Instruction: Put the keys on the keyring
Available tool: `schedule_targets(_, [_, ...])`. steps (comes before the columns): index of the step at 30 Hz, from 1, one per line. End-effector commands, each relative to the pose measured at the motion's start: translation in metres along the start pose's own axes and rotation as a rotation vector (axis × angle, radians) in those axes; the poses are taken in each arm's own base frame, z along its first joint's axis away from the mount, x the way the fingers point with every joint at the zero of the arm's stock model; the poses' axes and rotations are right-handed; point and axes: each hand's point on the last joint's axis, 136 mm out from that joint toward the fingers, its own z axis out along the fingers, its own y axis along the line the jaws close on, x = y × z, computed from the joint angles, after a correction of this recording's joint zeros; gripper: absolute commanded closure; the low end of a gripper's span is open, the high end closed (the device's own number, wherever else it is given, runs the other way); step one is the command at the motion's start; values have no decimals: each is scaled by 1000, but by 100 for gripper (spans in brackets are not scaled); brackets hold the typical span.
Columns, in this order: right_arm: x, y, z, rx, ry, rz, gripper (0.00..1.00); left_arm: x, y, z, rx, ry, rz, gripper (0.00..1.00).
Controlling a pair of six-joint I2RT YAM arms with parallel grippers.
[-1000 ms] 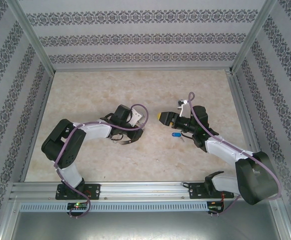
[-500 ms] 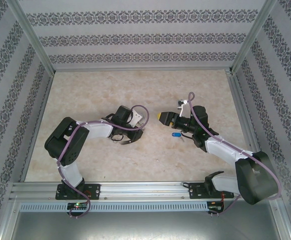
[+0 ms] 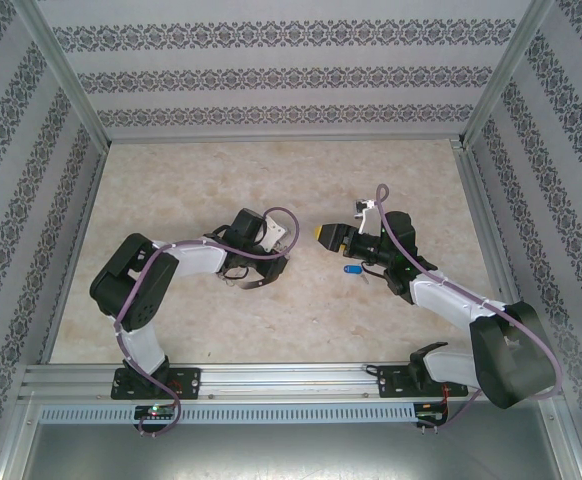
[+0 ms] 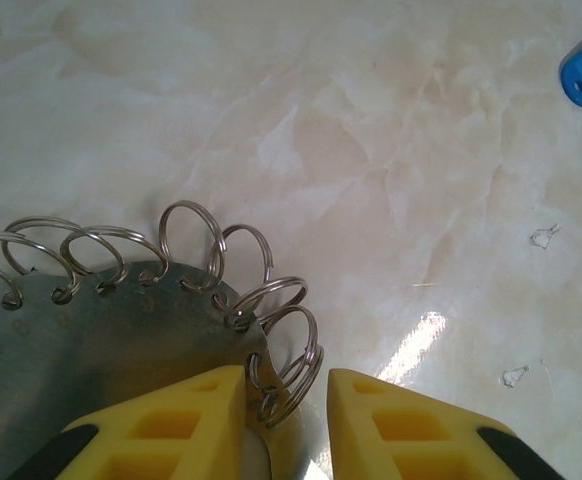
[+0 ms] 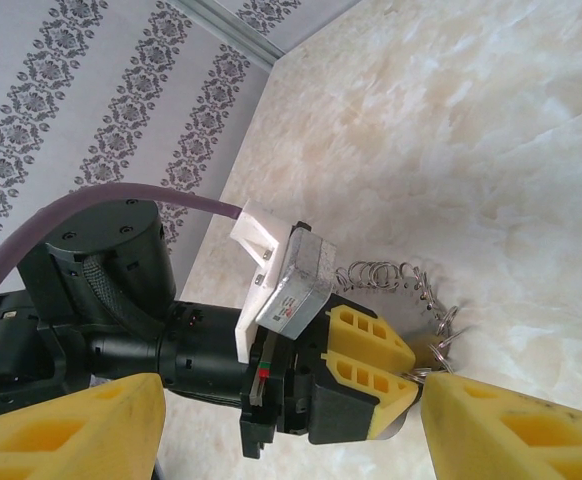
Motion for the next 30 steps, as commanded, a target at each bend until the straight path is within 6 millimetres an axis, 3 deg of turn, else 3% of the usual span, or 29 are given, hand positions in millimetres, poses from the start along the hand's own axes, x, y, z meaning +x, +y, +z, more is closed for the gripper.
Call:
schedule_targets(1, [-6, -1, 0, -3, -27, -3, 31, -10, 4, 3, 4, -23, 20, 75])
schedule_targets(8, [-7, -1, -1, -4, -28, -2, 31, -9, 4, 3, 7, -20, 16, 84])
schedule_targets(14, [-7, 0, 0, -8, -26, -3, 31, -16, 0, -8, 8, -37, 29, 100])
schedule_targets(24, [5, 1, 4, -37, 38, -18, 34, -44, -23, -50, 37, -100, 98, 100])
schedule_targets(30, [12, 25, 7, -132, 106, -84, 46, -66, -43, -85, 74, -151, 160, 100])
